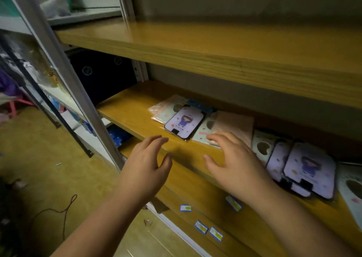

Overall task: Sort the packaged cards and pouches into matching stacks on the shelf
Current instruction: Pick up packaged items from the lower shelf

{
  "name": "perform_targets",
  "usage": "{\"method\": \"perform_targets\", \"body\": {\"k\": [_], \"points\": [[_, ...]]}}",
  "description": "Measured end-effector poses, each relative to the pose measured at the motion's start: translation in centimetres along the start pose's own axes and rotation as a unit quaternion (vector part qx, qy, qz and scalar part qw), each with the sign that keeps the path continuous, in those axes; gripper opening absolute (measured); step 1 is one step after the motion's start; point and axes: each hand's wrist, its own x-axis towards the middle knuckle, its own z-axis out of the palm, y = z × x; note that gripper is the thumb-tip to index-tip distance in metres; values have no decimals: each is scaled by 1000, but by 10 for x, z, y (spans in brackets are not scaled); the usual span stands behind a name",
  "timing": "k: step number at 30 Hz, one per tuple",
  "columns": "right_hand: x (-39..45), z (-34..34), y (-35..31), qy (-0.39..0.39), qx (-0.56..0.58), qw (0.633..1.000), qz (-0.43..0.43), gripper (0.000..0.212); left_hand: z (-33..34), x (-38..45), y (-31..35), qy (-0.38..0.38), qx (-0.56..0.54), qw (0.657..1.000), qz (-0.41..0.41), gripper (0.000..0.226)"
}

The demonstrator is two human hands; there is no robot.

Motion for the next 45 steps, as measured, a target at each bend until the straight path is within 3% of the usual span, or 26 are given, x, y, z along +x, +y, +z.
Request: {"method": "perform_targets", "body": {"k": [6,9,12,18,24,27,33,37,41,45], "points": [[13,13,3,28,-37,997,62,44,22,100,-51,11,3,1000,20,39],[22,22,-4,37,-60,993,96,45,33,156,-66,-4,14,1000,-19,37],[33,37,-17,49,-72,989,122,47,47,191,-77,-58,25,997,-41,52],[50,68,-36,72,-108,978,161,48,57,217,-92,-106,60,992,22,90],[61,80,-47,92,-132,970,185,48,48,236,-101,-159,-23,986,38,60],[64,80,-51,101,-142,964,203,48,38,244,-107,-206,-119,971,22,24],[73,81,-56,98,-159,949,254,45,20,256,-109,-234,-253,938,-37,25],[82,84,-66,96,-159,950,252,41,1,265,-107,-186,-358,912,-73,17],[96,96,-77,18,-181,945,273,34,-9,268,-123,-104,-320,941,-46,24],[117,109,-86,-12,-257,915,310,59,-17,246,-134,-67,-367,927,-30,13]]}}
